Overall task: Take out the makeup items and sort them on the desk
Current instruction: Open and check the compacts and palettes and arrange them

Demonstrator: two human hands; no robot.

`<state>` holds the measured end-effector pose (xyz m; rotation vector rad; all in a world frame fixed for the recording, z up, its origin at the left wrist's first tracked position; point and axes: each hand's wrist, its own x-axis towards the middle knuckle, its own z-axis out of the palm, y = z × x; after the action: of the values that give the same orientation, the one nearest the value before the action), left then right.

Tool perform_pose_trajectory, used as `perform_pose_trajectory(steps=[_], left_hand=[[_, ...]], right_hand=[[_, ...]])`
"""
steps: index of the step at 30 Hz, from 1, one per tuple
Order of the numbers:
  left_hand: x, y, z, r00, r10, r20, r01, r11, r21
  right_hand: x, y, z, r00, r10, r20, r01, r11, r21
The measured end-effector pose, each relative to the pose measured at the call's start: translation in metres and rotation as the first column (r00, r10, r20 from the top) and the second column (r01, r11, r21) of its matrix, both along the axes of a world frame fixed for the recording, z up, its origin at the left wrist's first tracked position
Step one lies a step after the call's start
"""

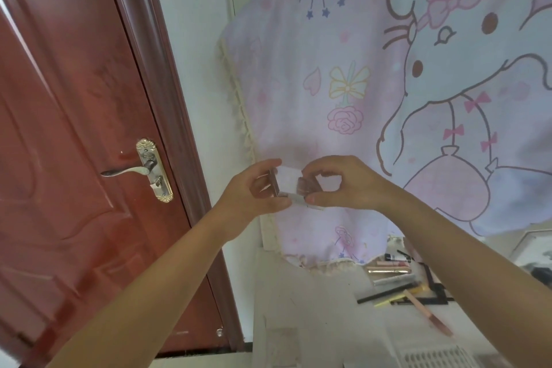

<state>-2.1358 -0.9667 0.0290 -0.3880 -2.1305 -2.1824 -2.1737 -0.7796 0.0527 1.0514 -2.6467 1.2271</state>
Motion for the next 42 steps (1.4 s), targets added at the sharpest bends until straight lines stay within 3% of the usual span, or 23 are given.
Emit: perform_pose_trajectory(steps=[5,13,22,27,32,37,42], left_hand=[[-0.001,-0.001,-0.009,0.999,0.031,-0.008,-0.031,1.000,0.007],[0.007,0.003,-0.030,0.999,0.015,0.031,-0.015,1.000,0.003],[0.013,0.007,-0.051,0.990,-0.049,0.129,0.045,0.999,0.030],[0.010,0.001,-0.063,0.957,-0.118,0.267,0.119,0.993,0.014],[0.016,0.004,-0.118,0.925,-0.024,0.380,0.091,0.983,-0.159],[0.045,0.014,-0.193,0.839,0.027,0.543,0.105,0.972,-0.212],[0.074,0.043,-0.239,0.786,0.158,0.598,0.124,0.907,-0.403]], right_hand=[[0.004,0.001,-0.001,0.995,0.079,0.059,-0.082,0.996,0.046],[0.010,0.008,-0.020,0.978,0.131,0.163,-0.126,0.991,-0.036],[-0.004,0.016,-0.042,0.951,0.081,0.298,-0.078,0.997,-0.021],[-0.015,0.020,-0.046,0.808,0.100,0.580,-0.025,0.990,-0.136],[-0.019,0.018,-0.096,0.796,-0.111,0.595,0.055,0.992,0.111],[-0.013,0.020,-0.176,0.741,-0.258,0.620,0.199,0.966,0.163],[0.000,0.023,-0.239,0.720,-0.315,0.619,0.144,0.939,0.311]])
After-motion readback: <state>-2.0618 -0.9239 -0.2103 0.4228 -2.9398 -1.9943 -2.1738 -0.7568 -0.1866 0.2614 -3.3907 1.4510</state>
